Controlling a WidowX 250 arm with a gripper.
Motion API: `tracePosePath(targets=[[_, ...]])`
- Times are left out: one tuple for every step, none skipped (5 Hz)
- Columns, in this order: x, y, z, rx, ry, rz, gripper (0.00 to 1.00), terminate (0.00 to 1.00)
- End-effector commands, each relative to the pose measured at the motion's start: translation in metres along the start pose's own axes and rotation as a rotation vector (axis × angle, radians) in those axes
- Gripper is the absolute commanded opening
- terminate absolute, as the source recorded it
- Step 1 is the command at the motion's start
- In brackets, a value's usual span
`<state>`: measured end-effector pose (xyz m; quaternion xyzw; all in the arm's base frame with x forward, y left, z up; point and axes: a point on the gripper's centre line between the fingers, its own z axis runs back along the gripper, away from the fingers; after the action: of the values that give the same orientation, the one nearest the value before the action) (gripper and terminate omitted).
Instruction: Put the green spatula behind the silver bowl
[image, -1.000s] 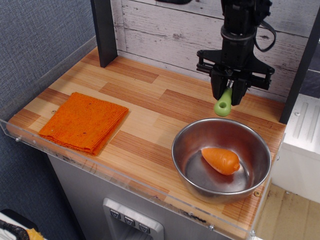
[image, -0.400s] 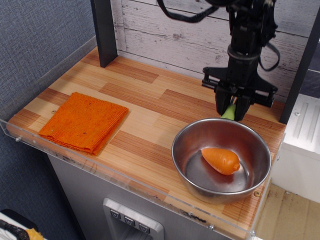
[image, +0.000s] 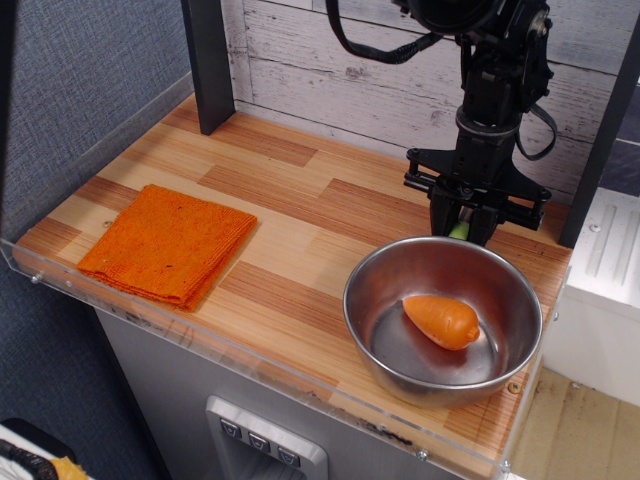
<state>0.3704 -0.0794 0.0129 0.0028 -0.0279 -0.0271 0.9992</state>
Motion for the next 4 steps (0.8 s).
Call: tracePosePath(targets=[[0.006,-0.001,0.020,-0.002,-0.068,-0.008,1.00,0.00],[0.005,0.003,0.028,-0.011,-0.106,0.004,1.00,0.00],[0.003,0.008,0.041,-0.020,-0.192,0.047,1.00,0.00],[-0.001,0.012,0.058,-0.046,-0.280,0.098,1.00,0.00]])
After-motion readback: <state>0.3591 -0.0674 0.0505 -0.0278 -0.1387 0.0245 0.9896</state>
